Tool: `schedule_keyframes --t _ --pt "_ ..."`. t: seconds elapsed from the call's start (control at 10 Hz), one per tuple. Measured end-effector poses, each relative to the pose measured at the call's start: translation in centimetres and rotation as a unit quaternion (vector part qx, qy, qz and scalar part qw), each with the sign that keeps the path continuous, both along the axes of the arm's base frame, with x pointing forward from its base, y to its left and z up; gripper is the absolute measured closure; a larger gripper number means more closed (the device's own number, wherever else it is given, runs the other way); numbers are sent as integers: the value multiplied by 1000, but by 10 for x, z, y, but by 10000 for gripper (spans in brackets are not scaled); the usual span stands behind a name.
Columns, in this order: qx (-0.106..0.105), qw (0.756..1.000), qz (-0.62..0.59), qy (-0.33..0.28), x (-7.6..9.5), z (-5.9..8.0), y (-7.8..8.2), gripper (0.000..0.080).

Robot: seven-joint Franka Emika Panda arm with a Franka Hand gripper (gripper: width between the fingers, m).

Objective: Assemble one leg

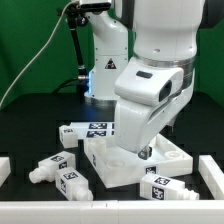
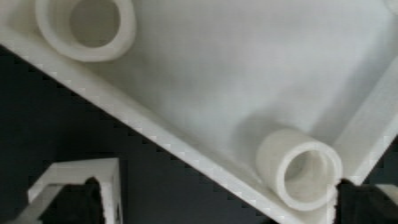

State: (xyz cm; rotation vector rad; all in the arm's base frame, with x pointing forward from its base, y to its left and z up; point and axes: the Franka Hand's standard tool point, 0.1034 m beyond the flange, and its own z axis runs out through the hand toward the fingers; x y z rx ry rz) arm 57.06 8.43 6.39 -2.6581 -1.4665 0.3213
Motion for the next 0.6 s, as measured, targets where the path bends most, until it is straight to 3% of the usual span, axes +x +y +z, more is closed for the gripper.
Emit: schedule_keyframes --t 0.6 --pt "0 1000 -1 1 0 0 0 150"
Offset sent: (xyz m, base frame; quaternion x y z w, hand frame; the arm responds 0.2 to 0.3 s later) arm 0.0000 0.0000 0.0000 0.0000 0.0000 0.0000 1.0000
